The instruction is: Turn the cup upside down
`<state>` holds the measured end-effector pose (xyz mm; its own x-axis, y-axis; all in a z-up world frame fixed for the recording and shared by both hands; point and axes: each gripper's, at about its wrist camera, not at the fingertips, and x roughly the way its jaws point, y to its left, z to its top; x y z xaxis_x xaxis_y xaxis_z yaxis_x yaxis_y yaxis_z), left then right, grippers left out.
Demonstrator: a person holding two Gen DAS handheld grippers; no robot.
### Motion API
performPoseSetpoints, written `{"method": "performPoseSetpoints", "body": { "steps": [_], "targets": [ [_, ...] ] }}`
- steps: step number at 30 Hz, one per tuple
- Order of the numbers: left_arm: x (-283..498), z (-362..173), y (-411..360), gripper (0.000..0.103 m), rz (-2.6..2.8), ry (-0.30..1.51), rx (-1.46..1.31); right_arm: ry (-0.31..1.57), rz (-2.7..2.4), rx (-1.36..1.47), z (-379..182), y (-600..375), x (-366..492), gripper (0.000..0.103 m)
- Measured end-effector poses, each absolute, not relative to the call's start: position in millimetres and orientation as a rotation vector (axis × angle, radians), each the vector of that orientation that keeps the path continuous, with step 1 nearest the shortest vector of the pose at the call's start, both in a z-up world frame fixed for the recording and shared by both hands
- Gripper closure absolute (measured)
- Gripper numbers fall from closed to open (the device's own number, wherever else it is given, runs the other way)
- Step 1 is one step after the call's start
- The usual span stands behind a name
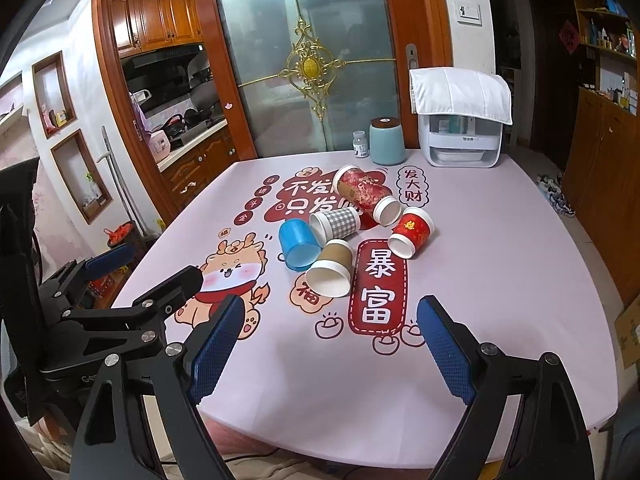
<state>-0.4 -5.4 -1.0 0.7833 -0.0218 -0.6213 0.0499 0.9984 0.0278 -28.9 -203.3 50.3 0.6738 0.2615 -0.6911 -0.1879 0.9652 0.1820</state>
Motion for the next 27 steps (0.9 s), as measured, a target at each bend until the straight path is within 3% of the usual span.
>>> {"method": "performPoseSetpoints", "body": {
  "steps": [27],
  "targets": [
    [1.0,-7.4,-3.9,0.001,-0.039,0.690,0.039,0.796,0.254,0.090,46.0,-207.1,-22.0,0.014]
  ]
}}
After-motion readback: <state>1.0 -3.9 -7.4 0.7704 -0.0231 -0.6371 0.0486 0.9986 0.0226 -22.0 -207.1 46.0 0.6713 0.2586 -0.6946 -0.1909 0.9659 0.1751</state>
